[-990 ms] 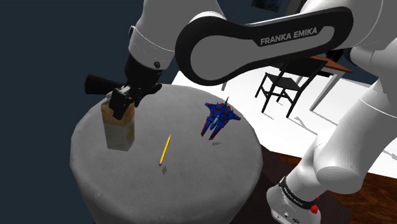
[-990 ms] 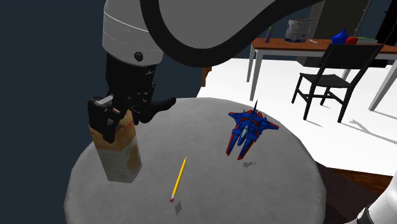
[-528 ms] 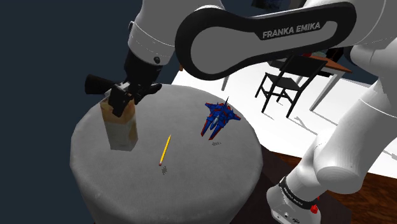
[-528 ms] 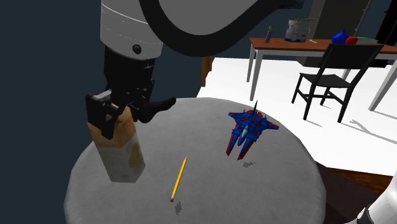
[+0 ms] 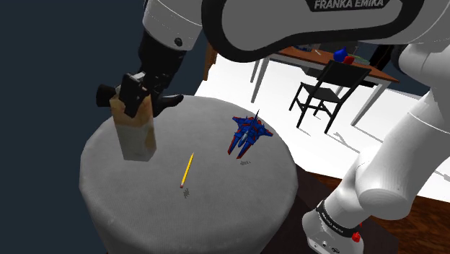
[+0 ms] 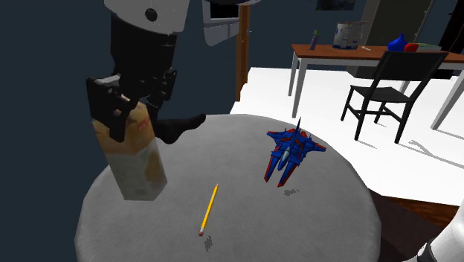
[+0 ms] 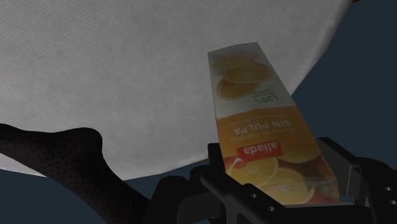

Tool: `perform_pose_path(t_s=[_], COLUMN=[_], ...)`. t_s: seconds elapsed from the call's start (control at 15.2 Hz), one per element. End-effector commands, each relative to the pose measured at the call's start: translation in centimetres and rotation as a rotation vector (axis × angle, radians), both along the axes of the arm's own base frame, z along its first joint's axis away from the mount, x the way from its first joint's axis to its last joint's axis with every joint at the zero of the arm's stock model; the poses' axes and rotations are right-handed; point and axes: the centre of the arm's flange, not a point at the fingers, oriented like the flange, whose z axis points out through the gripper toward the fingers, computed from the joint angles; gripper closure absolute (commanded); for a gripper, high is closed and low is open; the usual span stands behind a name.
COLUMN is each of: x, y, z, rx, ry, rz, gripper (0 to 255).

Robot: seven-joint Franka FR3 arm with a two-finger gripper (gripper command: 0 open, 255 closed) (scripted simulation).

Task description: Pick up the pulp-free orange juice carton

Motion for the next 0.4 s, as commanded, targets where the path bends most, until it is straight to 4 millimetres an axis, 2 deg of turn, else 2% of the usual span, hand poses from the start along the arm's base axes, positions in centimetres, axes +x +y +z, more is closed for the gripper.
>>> perform_pose_path(t_s=[0.0, 0.2, 0.33], x=[-0.1, -0.1, -0.1], y=[-0.1, -0.1, -0.1], z=[1.1, 2.7, 2.8], rx=[0.0, 0.0, 0.0], ry=[-0.001, -0.001, -0.001], rz=[0.0, 0.0, 0.0], gripper=[255, 255, 255])
